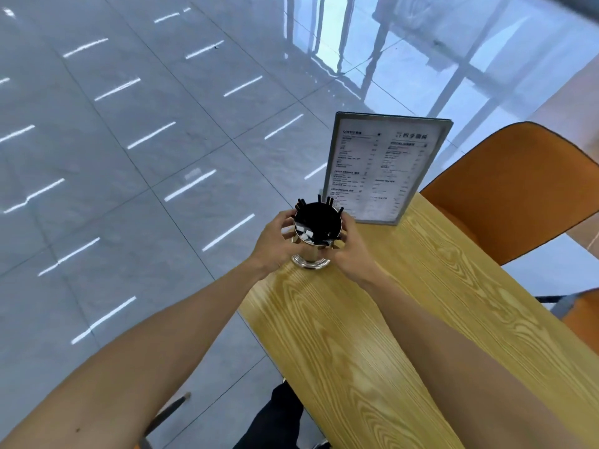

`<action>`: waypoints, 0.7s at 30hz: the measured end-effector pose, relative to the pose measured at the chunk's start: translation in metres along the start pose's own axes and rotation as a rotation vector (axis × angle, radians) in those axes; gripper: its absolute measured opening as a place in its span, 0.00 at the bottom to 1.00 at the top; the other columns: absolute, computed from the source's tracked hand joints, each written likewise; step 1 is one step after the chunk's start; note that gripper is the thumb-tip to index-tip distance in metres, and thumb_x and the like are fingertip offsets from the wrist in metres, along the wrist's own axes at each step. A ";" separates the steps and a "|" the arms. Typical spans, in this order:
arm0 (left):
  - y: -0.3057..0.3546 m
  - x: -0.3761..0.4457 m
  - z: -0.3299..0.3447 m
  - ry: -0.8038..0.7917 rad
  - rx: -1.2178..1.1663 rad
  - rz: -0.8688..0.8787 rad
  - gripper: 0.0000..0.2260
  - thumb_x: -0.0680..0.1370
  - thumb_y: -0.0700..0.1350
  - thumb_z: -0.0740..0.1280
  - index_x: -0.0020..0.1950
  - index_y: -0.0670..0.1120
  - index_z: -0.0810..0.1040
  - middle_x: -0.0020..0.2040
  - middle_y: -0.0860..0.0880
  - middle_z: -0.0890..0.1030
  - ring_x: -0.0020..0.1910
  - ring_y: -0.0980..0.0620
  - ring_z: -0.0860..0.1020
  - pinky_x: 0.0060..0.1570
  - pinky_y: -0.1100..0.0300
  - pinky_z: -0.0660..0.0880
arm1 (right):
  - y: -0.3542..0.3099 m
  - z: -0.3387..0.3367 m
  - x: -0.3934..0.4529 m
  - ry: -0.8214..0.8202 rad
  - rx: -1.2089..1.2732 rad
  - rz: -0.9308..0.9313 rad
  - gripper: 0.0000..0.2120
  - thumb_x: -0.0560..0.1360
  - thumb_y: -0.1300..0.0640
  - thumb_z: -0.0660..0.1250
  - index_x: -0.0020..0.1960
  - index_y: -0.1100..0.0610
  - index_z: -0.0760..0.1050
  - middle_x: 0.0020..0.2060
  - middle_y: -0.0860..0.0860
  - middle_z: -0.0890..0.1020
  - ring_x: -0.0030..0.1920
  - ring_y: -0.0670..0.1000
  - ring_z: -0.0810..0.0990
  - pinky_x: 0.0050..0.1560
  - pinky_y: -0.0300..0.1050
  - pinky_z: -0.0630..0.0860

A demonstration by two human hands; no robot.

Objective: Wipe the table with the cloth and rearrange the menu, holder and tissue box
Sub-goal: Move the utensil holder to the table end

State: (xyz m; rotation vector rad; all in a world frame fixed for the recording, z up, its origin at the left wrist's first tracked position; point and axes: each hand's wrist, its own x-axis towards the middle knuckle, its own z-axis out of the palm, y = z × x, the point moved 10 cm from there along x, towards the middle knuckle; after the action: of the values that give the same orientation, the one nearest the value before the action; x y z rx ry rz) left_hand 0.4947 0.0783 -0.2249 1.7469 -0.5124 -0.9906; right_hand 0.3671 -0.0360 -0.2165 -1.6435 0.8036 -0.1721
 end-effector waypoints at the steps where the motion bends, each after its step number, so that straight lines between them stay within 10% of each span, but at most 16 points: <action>1: 0.000 0.002 -0.003 0.004 -0.010 0.001 0.42 0.62 0.41 0.84 0.73 0.51 0.71 0.66 0.50 0.77 0.61 0.50 0.81 0.60 0.54 0.80 | -0.002 0.003 0.003 -0.002 0.009 0.003 0.41 0.67 0.61 0.82 0.73 0.48 0.66 0.59 0.37 0.79 0.62 0.40 0.78 0.61 0.43 0.79; 11: -0.005 0.014 -0.020 0.012 -0.014 -0.011 0.41 0.65 0.39 0.83 0.74 0.51 0.70 0.68 0.50 0.76 0.63 0.50 0.79 0.61 0.54 0.79 | -0.004 0.014 0.021 -0.002 -0.055 -0.001 0.40 0.69 0.60 0.82 0.73 0.52 0.63 0.58 0.38 0.77 0.55 0.31 0.77 0.48 0.24 0.73; 16: -0.012 0.009 -0.016 0.014 0.111 -0.073 0.39 0.64 0.51 0.84 0.72 0.50 0.72 0.66 0.54 0.76 0.63 0.54 0.76 0.59 0.58 0.75 | 0.003 0.014 0.018 -0.001 -0.137 0.023 0.45 0.70 0.54 0.81 0.79 0.49 0.60 0.70 0.46 0.76 0.69 0.46 0.74 0.67 0.46 0.73; 21: -0.037 -0.006 0.005 -0.077 0.300 -0.273 0.15 0.74 0.48 0.77 0.57 0.48 0.79 0.52 0.52 0.81 0.56 0.50 0.78 0.47 0.60 0.73 | 0.018 -0.003 -0.003 0.006 -0.302 0.089 0.44 0.73 0.40 0.73 0.82 0.45 0.55 0.79 0.53 0.65 0.78 0.55 0.62 0.75 0.60 0.64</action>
State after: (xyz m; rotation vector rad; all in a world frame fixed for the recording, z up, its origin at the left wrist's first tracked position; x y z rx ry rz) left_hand 0.4830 0.0942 -0.2575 2.0928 -0.4999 -1.2252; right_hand 0.3565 -0.0372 -0.2315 -1.8853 0.9399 0.0087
